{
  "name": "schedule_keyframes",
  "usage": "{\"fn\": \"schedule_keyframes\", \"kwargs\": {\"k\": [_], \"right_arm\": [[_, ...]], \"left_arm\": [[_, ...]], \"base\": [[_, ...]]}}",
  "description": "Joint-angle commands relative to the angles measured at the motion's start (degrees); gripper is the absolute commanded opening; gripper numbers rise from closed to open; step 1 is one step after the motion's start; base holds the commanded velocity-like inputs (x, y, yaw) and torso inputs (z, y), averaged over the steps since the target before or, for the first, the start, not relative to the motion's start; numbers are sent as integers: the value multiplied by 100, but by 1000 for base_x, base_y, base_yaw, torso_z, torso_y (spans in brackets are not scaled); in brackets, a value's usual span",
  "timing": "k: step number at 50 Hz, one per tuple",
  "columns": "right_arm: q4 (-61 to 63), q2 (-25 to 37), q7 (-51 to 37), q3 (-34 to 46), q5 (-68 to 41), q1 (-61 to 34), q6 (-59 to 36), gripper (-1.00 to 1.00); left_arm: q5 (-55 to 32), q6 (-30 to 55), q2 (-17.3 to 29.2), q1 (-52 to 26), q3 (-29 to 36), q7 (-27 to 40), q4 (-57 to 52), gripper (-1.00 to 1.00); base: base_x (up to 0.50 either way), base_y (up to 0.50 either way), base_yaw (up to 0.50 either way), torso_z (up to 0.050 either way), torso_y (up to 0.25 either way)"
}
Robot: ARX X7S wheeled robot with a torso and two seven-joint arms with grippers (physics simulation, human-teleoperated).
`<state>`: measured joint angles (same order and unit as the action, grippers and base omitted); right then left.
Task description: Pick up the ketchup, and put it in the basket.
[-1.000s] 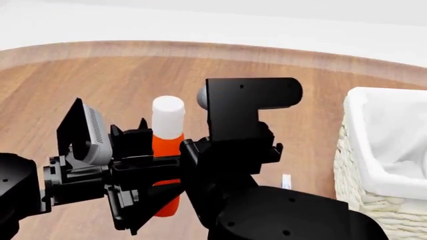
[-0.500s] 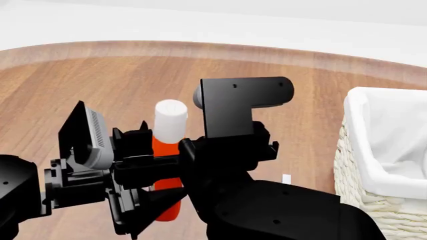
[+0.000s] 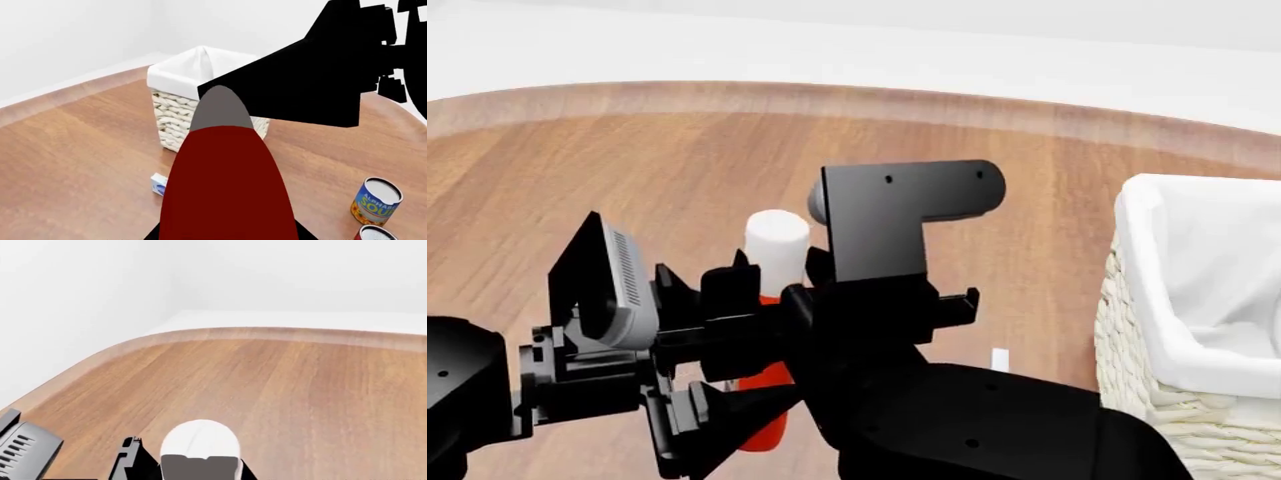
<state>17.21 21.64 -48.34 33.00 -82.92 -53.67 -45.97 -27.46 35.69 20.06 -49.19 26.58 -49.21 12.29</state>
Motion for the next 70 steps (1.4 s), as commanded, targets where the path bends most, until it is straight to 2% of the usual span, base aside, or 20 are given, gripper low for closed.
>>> {"fn": "schedule_keyframes", "kwargs": {"k": [1, 9, 10, 12, 26, 42, 45, 52, 57, 58, 59, 60, 61, 63, 64, 66, 70], "right_arm": [[-80, -90, 232, -150, 194, 29, 109, -100], [-94, -90, 260, -118, 242, 36, 132, -100], [-96, -87, 262, -115, 246, 36, 134, -100], [-101, -81, 272, -114, 250, 40, 141, -100], [-227, -10, 455, -88, 424, -37, 198, -100], [-588, 468, 668, -309, 795, -181, 378, -100], [-676, 575, 700, -345, 859, -213, 389, -100], [-857, 746, 768, -451, 932, -320, 430, -100], [-1105, 821, 859, -465, 1035, -513, 408, -100], [-1141, 828, 878, -462, 1052, -555, 401, -100], [-1188, 841, 899, -450, 1087, -616, 386, -100], [-1225, 848, 912, -442, 1106, -659, 372, -100], [-1305, 862, 919, -442, 1130, -744, 346, -100], [-1345, 884, 931, -409, 1196, -824, 319, -100], [-1400, 910, 948, -401, 1240, -927, 290, -100], [-1455, 954, 963, -358, 1351, -1056, 257, -100], [-1673, 1104, 996, -285, 1659, -1441, 183, -100]], "left_arm": [[-1, -98, -74, -3, -119, -191, 121, -100], [153, -354, -71, 99, -55, -99, 123, -100], [166, -355, -75, 93, -32, -108, 142, 100], [5, -93, -82, 71, -118, -64, 107, 100], [-27, -104, -12, 116, -69, -102, -14, 100], [-10, -240, 55, 142, -91, -88, 70, 100], [224, -586, 19, 250, -87, 133, 193, 100], [100, -721, 3, 613, -315, 388, 70, 100], [413, -1385, -216, 816, -490, 934, 574, 100], [460, -1643, -312, 936, -674, 1256, 613, 100], [464, -1438, -376, 919, -740, 1522, 693, 100], [441, -1452, -361, 997, -751, 1529, 616, 100], [575, -1769, -454, 1169, -914, 1944, 603, 100], [368, -1566, -491, 1265, -1088, 2091, 499, 100], [547, -1840, -544, 1411, -1168, 2419, 497, 100], [612, -2106, -576, 1576, -1270, 2615, 407, 100], [755, -2211, -708, 1854, -1569, 3428, 236, 100]], "base": [[0, 0, 0, 0, 0], [0, 0, 0, 0, 0], [0, 0, 0, 0, 0], [0, 0, 0, 0, 0], [0, 0, 0, 0, 1], [0, 0, 0, 1, 0], [0, 0, 0, 0, 0], [0, 0, 0, 0, 0], [0, 0, 0, 0, 2], [0, 0, 0, 0, 0], [0, 0, 0, 0, 0], [0, 0, 0, 0, 0], [0, 0, 0, 0, 0], [0, 0, 0, 0, 0], [0, 0, 0, 0, 0], [0, 0, 0, 0, 0], [0, 0, 0, 0, 0]]}}
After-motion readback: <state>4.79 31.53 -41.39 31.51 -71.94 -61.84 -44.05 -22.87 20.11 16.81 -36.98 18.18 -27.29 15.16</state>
